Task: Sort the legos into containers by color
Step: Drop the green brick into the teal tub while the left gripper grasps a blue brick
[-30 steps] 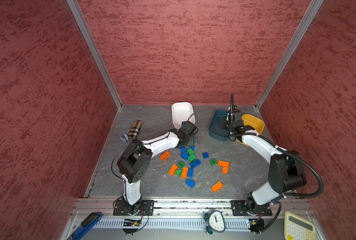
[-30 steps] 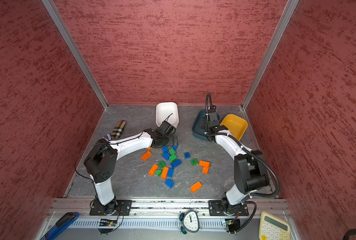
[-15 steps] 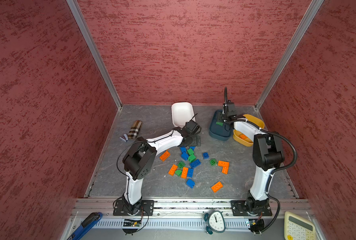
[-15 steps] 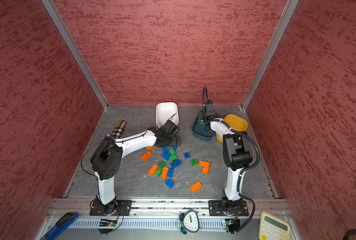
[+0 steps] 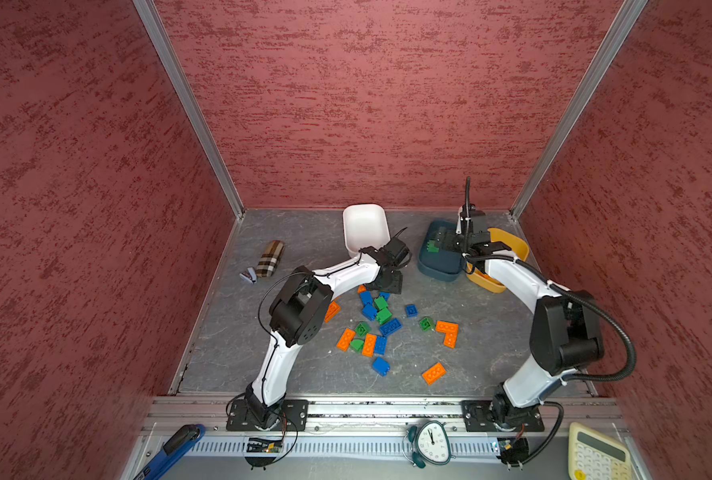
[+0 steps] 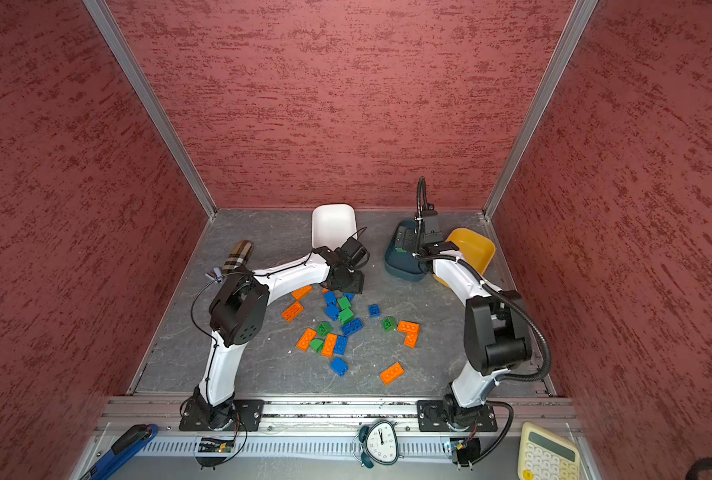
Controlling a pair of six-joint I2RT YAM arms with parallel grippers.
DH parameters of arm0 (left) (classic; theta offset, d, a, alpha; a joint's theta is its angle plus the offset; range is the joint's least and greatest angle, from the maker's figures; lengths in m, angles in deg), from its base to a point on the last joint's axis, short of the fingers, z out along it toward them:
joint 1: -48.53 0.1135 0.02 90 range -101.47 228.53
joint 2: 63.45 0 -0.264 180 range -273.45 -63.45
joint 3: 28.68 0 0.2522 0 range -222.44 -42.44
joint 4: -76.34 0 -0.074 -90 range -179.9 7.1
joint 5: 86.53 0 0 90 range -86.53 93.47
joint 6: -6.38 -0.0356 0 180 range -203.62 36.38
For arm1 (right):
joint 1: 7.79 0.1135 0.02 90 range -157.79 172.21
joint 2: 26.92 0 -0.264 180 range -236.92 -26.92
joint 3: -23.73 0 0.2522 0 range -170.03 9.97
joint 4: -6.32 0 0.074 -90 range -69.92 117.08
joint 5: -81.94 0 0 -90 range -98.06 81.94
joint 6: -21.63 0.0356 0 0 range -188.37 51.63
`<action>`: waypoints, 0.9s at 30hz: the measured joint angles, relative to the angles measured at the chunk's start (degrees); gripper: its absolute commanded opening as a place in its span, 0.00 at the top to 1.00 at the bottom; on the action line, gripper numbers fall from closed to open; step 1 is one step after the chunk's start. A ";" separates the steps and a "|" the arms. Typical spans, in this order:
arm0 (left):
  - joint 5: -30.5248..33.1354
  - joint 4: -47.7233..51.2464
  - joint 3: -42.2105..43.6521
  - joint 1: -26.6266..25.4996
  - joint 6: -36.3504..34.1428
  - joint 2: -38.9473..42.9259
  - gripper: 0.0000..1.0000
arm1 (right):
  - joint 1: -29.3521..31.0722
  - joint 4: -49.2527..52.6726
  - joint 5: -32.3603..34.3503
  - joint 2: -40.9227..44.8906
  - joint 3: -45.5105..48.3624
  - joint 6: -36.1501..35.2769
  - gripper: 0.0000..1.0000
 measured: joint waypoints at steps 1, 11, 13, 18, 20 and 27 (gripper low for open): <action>0.07 0.52 -0.59 -0.09 -0.39 -0.57 0.31 | 0.00 -0.57 0.22 1.36 1.22 0.42 0.01; -0.37 3.45 -3.26 -0.94 -2.54 -4.35 0.38 | 0.00 -5.57 1.77 11.34 12.22 4.07 0.01; -0.39 3.74 -3.74 -0.96 -2.62 -4.50 0.40 | 0.00 -6.99 2.05 13.40 14.21 4.96 0.01; -0.42 4.04 -5.16 -0.96 -2.89 -5.66 0.48 | 0.00 -10.14 2.80 16.20 15.63 6.34 0.01; -0.31 4.28 -5.42 -0.96 -2.91 -5.90 0.52 | 0.00 -11.13 2.89 16.50 15.63 6.62 0.01; 0.46 4.48 -5.51 -0.98 -3.34 -6.01 0.70 | 0.00 -11.85 2.32 16.55 15.65 7.26 0.01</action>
